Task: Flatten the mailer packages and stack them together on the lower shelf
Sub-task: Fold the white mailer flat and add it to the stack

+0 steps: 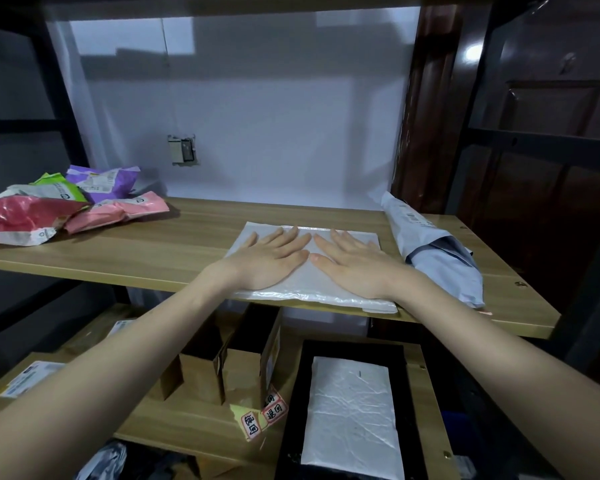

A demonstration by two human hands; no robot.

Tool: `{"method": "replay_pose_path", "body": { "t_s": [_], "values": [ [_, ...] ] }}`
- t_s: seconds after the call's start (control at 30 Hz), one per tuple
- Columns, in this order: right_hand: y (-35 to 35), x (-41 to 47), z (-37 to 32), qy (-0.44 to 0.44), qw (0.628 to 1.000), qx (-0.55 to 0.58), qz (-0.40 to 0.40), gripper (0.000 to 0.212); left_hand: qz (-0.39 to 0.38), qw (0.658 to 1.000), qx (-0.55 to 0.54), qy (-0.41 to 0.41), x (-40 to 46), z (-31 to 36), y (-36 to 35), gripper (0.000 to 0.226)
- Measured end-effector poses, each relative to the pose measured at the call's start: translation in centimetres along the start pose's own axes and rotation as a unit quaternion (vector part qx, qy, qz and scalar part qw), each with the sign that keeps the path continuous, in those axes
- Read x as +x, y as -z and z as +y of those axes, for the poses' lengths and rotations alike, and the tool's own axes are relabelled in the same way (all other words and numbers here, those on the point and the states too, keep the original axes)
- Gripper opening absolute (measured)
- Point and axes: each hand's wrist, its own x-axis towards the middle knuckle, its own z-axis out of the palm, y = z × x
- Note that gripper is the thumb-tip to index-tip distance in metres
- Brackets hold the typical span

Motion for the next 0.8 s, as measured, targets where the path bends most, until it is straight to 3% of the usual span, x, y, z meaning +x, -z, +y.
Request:
{"method": "replay_pose_path", "body": {
  "t_s": [0.8],
  "values": [
    [0.08,-0.18,-0.23,-0.012,1.0,-0.009,-0.013,0.055,0.014,0.999,-0.043,0.006,0.14,-0.05,-0.21,0.052]
  ]
}}
